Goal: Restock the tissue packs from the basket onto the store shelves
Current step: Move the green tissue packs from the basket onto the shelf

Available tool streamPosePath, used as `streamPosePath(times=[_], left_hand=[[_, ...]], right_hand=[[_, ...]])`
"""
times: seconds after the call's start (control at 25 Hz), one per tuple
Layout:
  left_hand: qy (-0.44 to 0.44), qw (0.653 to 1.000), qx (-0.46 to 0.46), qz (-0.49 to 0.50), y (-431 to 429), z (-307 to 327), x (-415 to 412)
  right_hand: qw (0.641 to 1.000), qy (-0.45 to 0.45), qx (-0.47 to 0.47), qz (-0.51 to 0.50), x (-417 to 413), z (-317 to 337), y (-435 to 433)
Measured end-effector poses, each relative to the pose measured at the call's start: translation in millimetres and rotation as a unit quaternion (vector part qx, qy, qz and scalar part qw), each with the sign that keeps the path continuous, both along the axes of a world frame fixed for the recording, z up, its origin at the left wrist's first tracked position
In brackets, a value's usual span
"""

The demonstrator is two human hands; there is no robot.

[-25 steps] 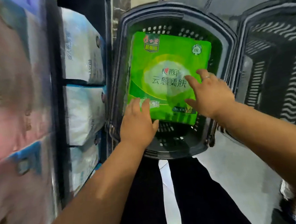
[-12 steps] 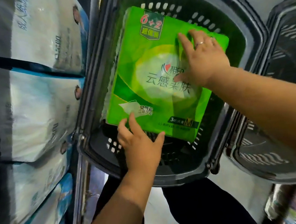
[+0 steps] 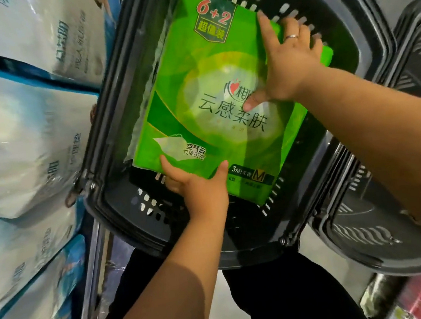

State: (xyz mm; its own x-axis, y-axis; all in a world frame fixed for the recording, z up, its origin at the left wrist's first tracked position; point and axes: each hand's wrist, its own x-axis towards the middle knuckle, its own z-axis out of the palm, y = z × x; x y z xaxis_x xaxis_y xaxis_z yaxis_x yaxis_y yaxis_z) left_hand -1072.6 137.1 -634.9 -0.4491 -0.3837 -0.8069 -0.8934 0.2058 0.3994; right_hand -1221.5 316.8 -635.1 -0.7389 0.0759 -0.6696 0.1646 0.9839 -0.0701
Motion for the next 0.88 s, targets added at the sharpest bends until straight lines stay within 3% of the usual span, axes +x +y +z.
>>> streamPosePath(times=[0.2,0.56,0.88], left_hand=[[0.012,0.996,0.023,0.080,12.5,-1.8,-3.3],[-0.006,0.995,0.007,0.096,6.8,50.3,16.1],[0.068,0.998,-0.004,0.013,-47.8,125.3,37.6]], right_hand=[[1.000,0.013,0.001,0.002,-1.1,1.0,1.7],[0.999,0.044,-0.009,0.028,22.6,34.0,-15.9],[0.995,0.035,-0.031,-0.087,65.4,127.8,-16.6]])
